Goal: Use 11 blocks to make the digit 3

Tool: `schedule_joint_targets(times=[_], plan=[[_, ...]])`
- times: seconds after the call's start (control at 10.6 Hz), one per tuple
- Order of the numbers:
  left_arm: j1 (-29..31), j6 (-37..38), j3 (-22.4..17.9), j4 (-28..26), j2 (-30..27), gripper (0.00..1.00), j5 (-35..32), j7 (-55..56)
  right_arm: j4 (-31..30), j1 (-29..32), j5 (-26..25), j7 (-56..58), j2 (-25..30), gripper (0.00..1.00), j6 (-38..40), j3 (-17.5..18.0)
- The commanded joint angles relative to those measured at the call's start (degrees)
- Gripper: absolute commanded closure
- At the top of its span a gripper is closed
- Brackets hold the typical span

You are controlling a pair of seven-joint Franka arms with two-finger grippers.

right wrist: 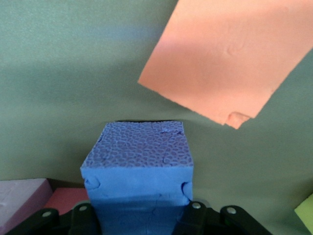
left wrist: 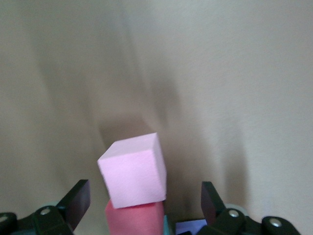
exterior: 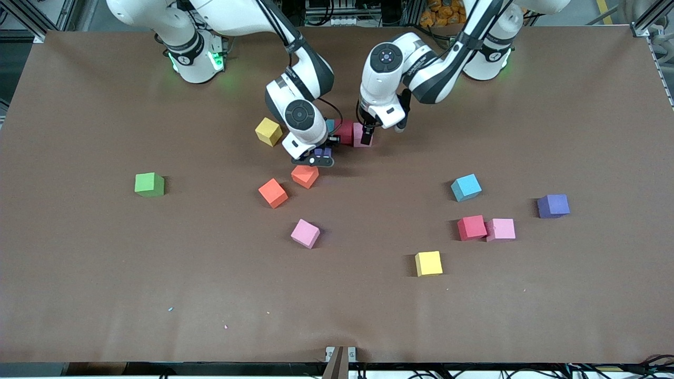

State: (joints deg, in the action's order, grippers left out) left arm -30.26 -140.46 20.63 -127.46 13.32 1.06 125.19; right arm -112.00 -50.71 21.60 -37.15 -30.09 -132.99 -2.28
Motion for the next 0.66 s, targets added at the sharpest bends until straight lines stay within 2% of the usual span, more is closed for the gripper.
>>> schedule_joint_targets(times=[0.0,0.19,0.56], plan=[[3.96,5.17,0.02,4.12,-0.4,0.0,-1.5,-8.78,0.38,-0.35,-0.86,0.41,-0.4,1.0,0.45,-0.36],[8.45,14.03,0.11,11.94,1.44,0.0,-1.94,-17.04,0.38,-0.35,-0.86,0.58,-0.49,1.0,0.45,-0.27],[13.99,16.96,0.02,21.0,6.79,0.0,-7.2,-28.06,0.47,-0.53,-0.86,0.5,-0.85,1.0,0.1,-0.27]])
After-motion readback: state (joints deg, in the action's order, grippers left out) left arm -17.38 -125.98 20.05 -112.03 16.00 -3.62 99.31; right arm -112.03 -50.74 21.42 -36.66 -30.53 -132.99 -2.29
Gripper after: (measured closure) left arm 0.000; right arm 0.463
